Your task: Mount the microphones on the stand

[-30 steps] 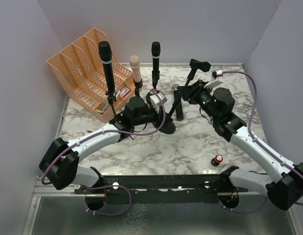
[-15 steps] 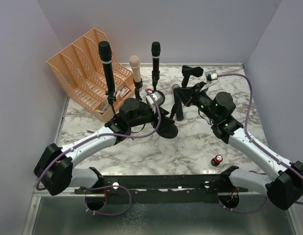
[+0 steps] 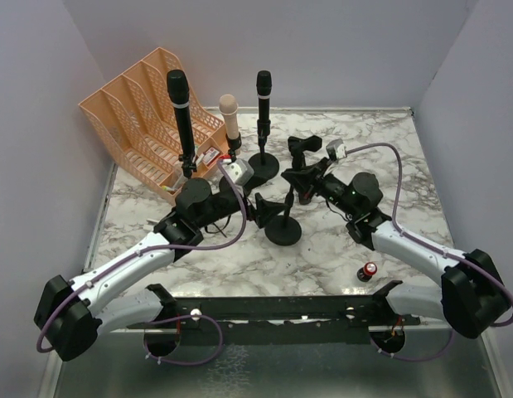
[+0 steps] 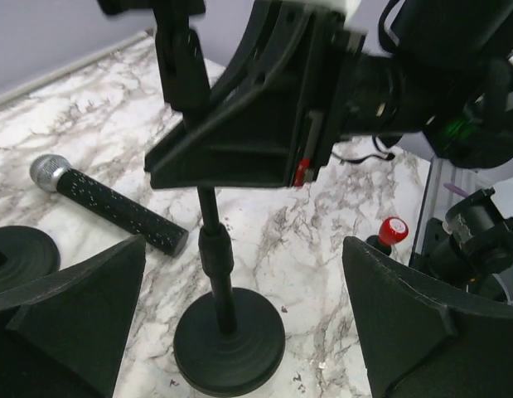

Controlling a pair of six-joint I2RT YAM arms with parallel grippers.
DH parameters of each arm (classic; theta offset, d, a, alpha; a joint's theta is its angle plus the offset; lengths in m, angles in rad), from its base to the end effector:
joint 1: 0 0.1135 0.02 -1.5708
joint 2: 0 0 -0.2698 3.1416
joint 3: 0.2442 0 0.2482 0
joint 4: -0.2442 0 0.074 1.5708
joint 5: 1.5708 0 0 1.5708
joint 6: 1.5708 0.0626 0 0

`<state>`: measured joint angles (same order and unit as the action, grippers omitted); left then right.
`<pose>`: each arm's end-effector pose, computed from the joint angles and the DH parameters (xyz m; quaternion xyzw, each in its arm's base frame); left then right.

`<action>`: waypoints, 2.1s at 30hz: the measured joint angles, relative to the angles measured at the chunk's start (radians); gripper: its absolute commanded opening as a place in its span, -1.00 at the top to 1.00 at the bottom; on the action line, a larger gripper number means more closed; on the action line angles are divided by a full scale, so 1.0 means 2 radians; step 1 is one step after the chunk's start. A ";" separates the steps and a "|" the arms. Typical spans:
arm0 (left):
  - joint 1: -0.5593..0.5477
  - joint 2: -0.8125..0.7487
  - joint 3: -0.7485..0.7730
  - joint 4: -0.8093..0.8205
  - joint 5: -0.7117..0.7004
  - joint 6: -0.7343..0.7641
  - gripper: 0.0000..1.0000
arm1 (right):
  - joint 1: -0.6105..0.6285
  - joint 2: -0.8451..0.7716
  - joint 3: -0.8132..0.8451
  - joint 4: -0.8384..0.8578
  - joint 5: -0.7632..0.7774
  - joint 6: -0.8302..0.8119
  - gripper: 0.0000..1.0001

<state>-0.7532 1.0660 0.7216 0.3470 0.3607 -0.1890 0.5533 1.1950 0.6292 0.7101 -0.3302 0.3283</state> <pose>0.1812 -0.2001 0.3252 0.3154 0.6319 -0.4290 0.5632 0.2346 0.1688 0.3052 -0.1960 0.6274 0.4155 0.6288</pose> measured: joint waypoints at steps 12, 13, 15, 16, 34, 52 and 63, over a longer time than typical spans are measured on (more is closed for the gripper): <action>0.000 -0.056 0.006 -0.053 -0.052 0.028 -0.98 | 0.046 0.051 -0.030 0.083 0.005 -0.059 0.87; 0.000 -0.059 0.006 -0.053 -0.054 0.028 -0.98 | 0.047 0.055 -0.033 0.090 0.006 -0.061 0.85; 0.000 -0.068 0.006 -0.053 -0.060 0.030 -0.98 | 0.048 0.061 -0.039 0.097 0.006 -0.064 0.83; 0.000 -0.070 0.006 -0.053 -0.062 0.030 -0.98 | 0.048 0.064 -0.043 0.099 0.006 -0.066 0.83; 0.000 -0.079 0.006 -0.039 -0.082 0.030 -0.98 | 0.057 0.030 -0.073 0.110 0.005 -0.064 -0.05; 0.000 -0.019 0.054 -0.021 -0.031 0.071 -0.98 | 0.058 -0.168 -0.134 -0.004 0.042 -0.018 -0.22; 0.009 0.033 0.081 -0.016 0.066 0.116 -0.91 | 0.058 -0.238 -0.160 -0.070 0.068 -0.001 -0.22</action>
<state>-0.7353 1.1316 0.8845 0.3157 0.4919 0.0429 0.6685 0.7197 0.3092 0.5697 -0.1940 0.3264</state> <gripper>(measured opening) 0.988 0.611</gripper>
